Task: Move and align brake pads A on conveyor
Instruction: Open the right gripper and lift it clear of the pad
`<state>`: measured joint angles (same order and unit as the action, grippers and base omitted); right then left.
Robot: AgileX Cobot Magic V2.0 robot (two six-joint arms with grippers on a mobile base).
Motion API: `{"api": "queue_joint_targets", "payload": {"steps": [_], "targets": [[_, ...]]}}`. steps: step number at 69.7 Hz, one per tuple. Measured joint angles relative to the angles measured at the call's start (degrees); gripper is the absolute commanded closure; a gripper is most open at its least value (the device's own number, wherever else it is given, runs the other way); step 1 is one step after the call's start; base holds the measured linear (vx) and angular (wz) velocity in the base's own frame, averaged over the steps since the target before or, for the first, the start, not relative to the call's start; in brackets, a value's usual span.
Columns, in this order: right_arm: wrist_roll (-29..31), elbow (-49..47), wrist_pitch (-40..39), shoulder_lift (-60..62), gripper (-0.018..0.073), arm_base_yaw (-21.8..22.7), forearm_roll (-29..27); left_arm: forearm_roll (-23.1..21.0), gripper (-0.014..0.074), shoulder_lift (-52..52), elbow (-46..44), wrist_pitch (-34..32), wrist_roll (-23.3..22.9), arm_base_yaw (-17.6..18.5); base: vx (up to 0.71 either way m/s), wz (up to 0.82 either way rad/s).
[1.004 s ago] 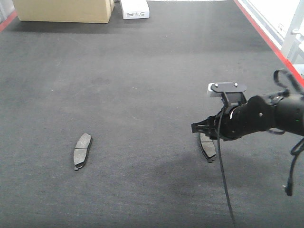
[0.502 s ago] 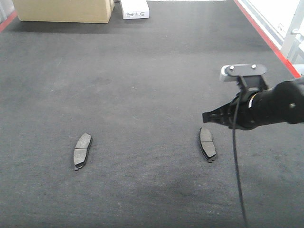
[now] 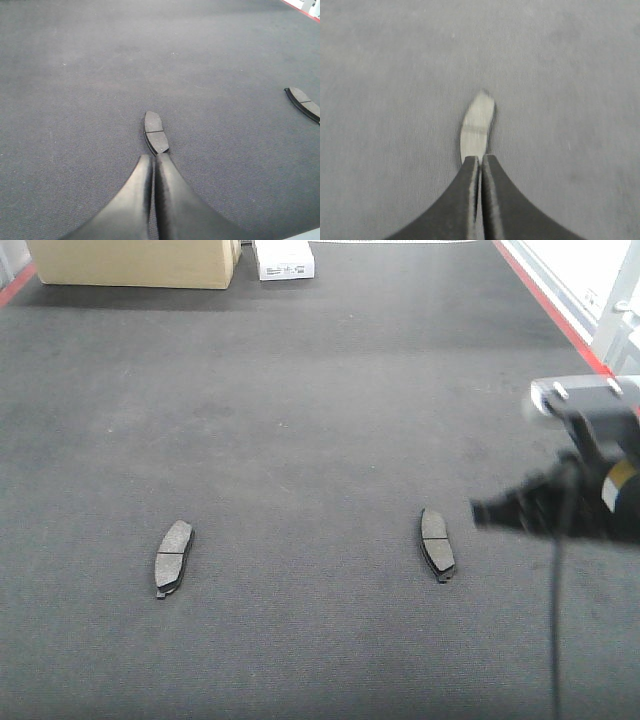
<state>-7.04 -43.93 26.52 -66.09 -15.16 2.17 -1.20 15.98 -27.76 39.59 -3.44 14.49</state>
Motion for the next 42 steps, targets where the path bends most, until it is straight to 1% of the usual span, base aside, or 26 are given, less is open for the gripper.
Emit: {"api": "queue_joint_targets", "payload": {"steps": [7,16,32,42], "targets": [[0.0,6.4,-1.1,6.9,0.0563,0.0,0.0,0.0,0.0602,0.0,0.0,0.0,0.0,0.0,0.00,0.00],[0.0,12.4,-1.3,15.3,0.0563,0.0,0.0,0.0,0.0602,0.0,0.0,0.0,0.0,0.0,0.00,0.00],[0.0,18.2,-0.7,28.9,0.0563,0.0,0.1,0.0,0.0602,0.0,0.0,0.0,0.0,0.0,0.00,0.00],[1.4,20.3,0.5,36.8,0.0563,0.0,0.3,0.0,0.0602,0.0,0.0,0.0,0.0,0.0,0.00,0.00]]}}
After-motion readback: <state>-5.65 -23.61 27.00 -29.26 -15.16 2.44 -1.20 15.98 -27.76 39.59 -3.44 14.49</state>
